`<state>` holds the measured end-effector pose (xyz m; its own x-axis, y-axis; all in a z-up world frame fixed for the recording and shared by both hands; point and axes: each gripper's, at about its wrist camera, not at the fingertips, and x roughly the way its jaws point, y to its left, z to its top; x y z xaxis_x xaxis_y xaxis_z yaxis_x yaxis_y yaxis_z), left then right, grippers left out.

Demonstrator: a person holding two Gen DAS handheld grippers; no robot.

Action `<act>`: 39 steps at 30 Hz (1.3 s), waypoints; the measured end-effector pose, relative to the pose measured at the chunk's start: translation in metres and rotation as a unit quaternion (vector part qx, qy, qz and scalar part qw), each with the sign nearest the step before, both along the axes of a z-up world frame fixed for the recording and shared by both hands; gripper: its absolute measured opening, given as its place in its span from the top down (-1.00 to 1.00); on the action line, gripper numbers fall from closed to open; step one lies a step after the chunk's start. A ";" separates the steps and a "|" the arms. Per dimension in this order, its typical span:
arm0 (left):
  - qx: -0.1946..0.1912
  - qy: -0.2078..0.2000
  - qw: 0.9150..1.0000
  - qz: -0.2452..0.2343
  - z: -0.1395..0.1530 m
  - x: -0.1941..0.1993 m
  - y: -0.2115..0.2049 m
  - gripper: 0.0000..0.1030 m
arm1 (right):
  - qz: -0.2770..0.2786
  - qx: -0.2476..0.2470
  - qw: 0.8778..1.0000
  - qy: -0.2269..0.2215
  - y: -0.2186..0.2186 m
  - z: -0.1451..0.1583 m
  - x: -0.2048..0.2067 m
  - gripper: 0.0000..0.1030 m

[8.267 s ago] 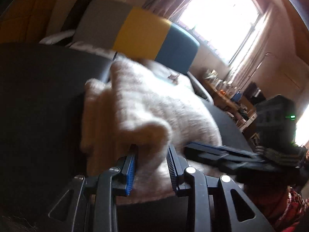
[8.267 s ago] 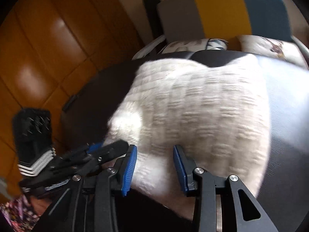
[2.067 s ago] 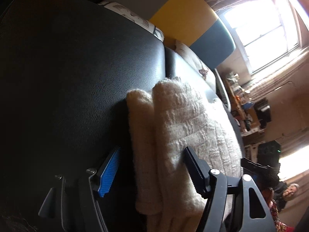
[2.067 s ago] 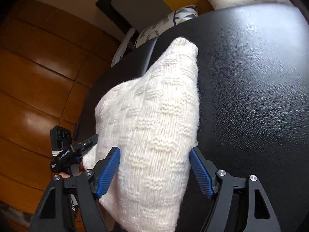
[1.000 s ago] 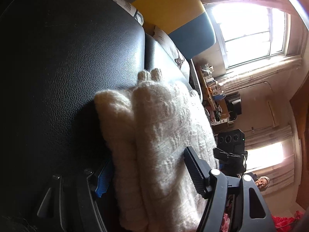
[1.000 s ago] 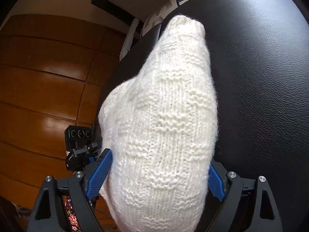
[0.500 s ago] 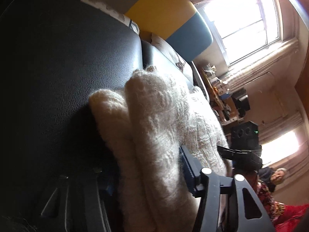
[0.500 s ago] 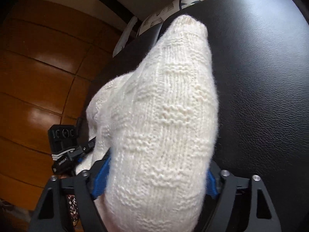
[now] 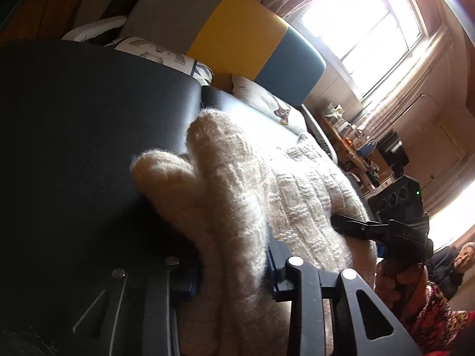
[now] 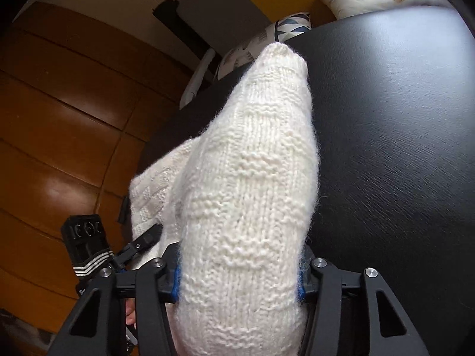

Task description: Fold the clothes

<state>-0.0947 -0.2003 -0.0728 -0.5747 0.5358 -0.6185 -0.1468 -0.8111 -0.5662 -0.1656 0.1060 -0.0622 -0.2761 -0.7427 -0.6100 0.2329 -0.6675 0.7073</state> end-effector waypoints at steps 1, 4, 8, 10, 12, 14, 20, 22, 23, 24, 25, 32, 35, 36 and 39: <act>0.004 0.000 1.000 -0.004 0.002 0.003 0.007 0.38 | -0.001 -0.002 1.000 -0.001 0.006 0.002 0.004 -0.05; 0.014 0.001 1.000 -0.016 0.008 0.012 0.027 0.38 | -0.010 -0.018 1.000 -0.003 0.029 0.007 0.018 -0.05; 0.016 0.004 0.999 -0.044 0.018 0.020 0.071 0.38 | -0.029 -0.036 0.999 0.005 0.079 0.017 0.041 -0.05; 0.016 0.006 0.998 -0.061 0.024 0.023 0.096 0.38 | -0.043 -0.042 0.998 0.011 0.094 0.021 0.048 -0.05; 0.005 0.012 0.996 -0.086 0.033 0.027 0.125 0.38 | -0.062 -0.049 0.997 0.018 0.119 0.026 0.060 -0.05; 0.001 0.014 0.994 -0.112 0.041 0.026 0.156 0.38 | -0.086 -0.051 0.995 0.029 0.148 0.030 0.074 -0.05; -0.004 0.014 0.981 -0.195 0.054 0.020 0.265 0.38 | -0.176 -0.069 0.981 0.037 0.238 0.028 0.115 -0.05; -0.006 0.014 0.975 -0.224 0.056 0.018 0.304 0.38 | -0.209 -0.071 0.975 0.038 0.270 0.026 0.130 -0.05; -0.007 0.013 0.971 -0.238 0.057 0.017 0.323 0.38 | -0.226 -0.072 0.971 0.039 0.286 0.025 0.137 -0.05; -0.008 0.013 0.968 -0.252 0.058 0.017 0.343 0.38 | -0.239 -0.073 0.967 0.039 0.298 0.024 0.142 -0.05; -0.009 0.013 0.964 -0.266 0.060 0.016 0.362 0.38 | -0.253 -0.074 0.964 0.040 0.311 0.024 0.147 -0.05; -0.014 0.011 0.940 -0.339 0.065 0.003 0.493 0.38 | -0.343 -0.061 0.935 0.060 0.400 0.021 0.171 -0.05; -0.027 0.010 0.933 -0.358 0.064 -0.008 0.544 0.38 | -0.375 -0.050 0.923 0.068 0.455 0.019 0.167 -0.05; -0.033 0.009 0.931 -0.364 0.063 -0.011 0.562 0.38 | -0.384 -0.049 0.920 0.069 0.463 0.017 0.167 -0.05; -0.052 0.007 0.925 -0.377 0.060 -0.015 0.600 0.38 | -0.409 -0.060 0.908 0.071 0.494 0.027 0.184 -0.05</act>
